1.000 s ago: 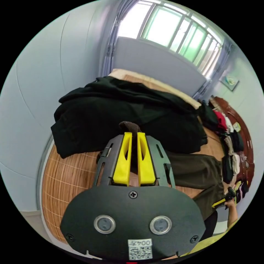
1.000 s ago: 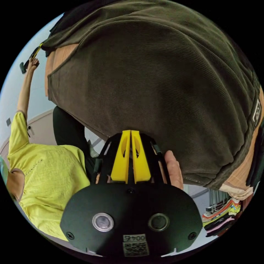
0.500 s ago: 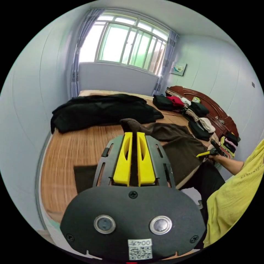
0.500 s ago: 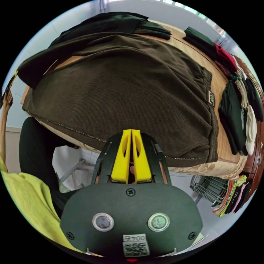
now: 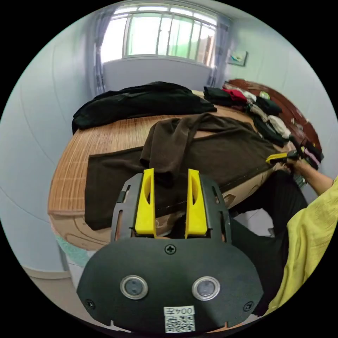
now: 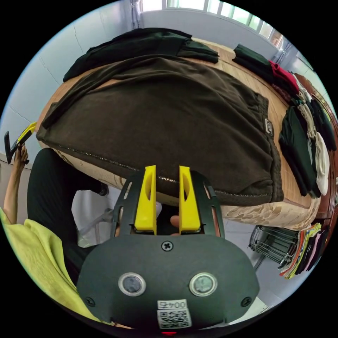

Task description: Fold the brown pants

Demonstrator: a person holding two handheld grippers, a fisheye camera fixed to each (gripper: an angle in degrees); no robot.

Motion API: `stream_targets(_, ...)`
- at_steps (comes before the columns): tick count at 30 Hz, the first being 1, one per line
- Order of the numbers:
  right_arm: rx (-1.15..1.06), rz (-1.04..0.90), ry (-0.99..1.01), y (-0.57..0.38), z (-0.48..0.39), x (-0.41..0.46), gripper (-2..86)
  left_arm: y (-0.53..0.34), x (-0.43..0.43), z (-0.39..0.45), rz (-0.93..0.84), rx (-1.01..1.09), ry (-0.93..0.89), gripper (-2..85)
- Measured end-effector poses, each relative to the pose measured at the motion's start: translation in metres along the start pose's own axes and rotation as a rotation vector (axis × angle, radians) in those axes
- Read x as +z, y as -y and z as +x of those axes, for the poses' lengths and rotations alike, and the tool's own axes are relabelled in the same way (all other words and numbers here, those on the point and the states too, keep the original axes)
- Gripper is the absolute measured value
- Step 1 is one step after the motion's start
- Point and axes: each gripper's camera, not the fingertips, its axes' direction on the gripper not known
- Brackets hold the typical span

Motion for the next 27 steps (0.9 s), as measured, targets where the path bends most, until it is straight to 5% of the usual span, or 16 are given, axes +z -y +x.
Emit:
stream_targets(9, -0.003, -0.034, 0.098, 0.010, 0.024, -0.008, 8.9, 0.061, 0.053, 0.069, -0.202, 0.288, 0.145, 11.8)
stream_targets(17, -0.118, 0.174, 0.006, 0.115, 0.094, -0.054, 10.9, 0.069, 0.083, 0.059, -0.286, 0.179, 0.142, 4.4)
stream_targets(27, -0.183, -0.030, -0.172, 0.299, 0.169, -0.005, 11.5, 0.061, 0.085, 0.028, -0.287, -0.022, 0.032, 1.8)
